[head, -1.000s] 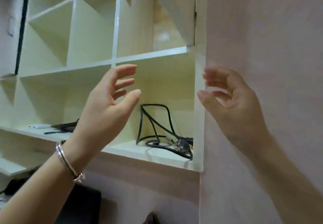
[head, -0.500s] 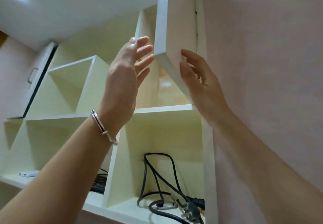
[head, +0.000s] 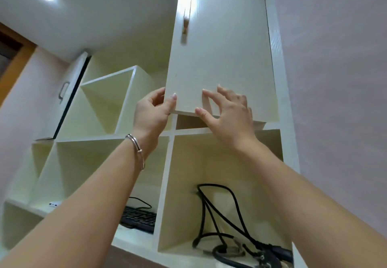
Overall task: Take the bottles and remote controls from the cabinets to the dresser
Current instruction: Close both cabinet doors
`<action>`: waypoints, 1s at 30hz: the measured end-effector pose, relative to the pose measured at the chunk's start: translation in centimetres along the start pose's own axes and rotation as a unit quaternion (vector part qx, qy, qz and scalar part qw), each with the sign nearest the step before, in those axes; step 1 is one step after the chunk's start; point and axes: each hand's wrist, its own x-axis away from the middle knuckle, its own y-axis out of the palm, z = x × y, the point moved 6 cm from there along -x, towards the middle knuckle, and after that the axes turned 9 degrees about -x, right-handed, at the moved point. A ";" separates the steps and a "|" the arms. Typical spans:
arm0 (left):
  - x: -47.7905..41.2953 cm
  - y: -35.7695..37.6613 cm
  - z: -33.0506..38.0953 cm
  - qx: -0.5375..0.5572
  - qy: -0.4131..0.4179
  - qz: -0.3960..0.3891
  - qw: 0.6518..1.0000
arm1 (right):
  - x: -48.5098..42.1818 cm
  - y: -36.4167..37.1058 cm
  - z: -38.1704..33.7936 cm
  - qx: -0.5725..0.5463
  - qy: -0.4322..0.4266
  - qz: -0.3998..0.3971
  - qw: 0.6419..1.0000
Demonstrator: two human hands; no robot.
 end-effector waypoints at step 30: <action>-2.6 3.4 -11.3 -0.260 -0.122 -0.054 0.956 | -0.9 4.2 3.1 0.169 0.021 -0.095 0.981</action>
